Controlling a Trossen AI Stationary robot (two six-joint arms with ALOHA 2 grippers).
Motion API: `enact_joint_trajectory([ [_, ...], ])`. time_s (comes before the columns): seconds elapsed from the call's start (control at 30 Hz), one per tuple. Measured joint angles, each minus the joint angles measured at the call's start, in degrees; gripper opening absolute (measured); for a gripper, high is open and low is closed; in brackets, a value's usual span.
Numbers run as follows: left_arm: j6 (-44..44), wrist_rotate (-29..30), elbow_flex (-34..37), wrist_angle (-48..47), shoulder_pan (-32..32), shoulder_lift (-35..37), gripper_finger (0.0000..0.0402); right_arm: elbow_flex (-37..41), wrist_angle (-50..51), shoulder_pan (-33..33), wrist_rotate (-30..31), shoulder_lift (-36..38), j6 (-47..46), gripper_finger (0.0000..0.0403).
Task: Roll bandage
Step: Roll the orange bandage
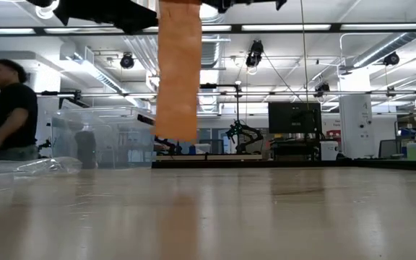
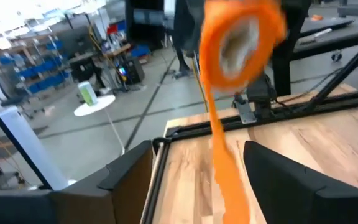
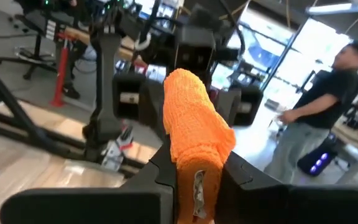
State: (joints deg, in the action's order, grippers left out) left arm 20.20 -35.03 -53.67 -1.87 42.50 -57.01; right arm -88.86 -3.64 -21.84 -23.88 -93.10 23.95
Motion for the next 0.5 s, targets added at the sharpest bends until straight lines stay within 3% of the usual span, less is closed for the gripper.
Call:
enact_joint_trajectory([
  [0.23,-6.67,-0.13,9.90,12.13,-0.07,4.62,0.0218,4.43,0.39,0.18,-0.11,1.20,-1.45,0.0043],
  [0.5,-9.21,-0.13,14.30,13.35,-0.07,11.36,0.0192,3.90,0.03,0.84,-0.09,2.01,-1.50,0.0042],
])
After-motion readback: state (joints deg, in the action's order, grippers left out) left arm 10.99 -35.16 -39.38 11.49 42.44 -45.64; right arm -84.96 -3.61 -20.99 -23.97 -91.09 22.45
